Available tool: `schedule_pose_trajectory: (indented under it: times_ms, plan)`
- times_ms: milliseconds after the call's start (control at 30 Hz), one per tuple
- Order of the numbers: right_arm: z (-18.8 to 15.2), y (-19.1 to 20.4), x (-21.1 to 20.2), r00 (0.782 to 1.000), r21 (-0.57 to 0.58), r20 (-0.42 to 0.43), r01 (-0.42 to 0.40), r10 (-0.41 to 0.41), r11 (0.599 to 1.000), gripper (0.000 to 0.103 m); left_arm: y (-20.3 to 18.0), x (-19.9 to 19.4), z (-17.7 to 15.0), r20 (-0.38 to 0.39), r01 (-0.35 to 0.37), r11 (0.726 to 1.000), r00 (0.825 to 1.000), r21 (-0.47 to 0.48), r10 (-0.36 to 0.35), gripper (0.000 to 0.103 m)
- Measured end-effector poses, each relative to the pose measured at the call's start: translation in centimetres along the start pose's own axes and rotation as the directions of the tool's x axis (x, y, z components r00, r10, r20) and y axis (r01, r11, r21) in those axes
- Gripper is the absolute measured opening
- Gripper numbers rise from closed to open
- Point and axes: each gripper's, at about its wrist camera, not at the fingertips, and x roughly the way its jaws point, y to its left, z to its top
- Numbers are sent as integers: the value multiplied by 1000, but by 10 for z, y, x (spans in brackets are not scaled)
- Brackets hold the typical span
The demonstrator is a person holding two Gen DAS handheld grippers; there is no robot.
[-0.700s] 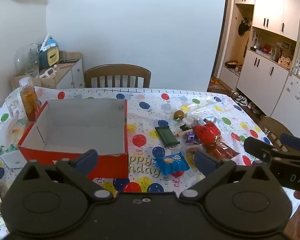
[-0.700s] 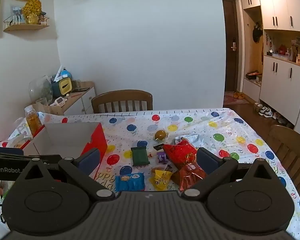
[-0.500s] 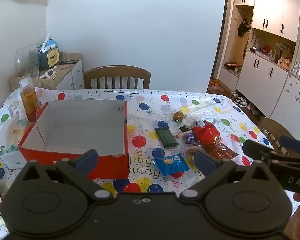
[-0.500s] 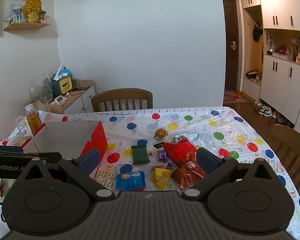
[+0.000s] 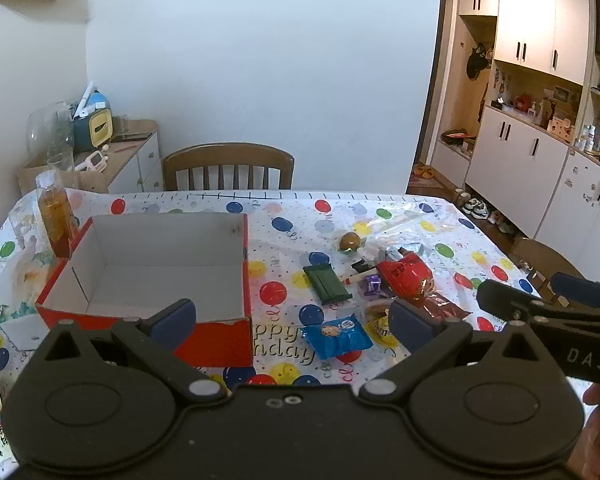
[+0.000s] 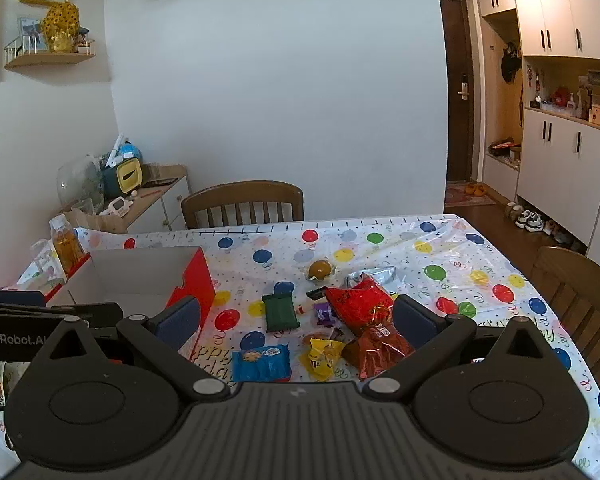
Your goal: Organize snacks
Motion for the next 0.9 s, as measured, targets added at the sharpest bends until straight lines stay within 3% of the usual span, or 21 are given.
schedule_pose_trajectory:
  times_ms: [900]
  plan:
    - [-1, 5, -6, 1000, 4, -9, 27, -27, 1000, 103, 1, -2, -6, -11, 10, 1000, 1000, -5, -10, 102]
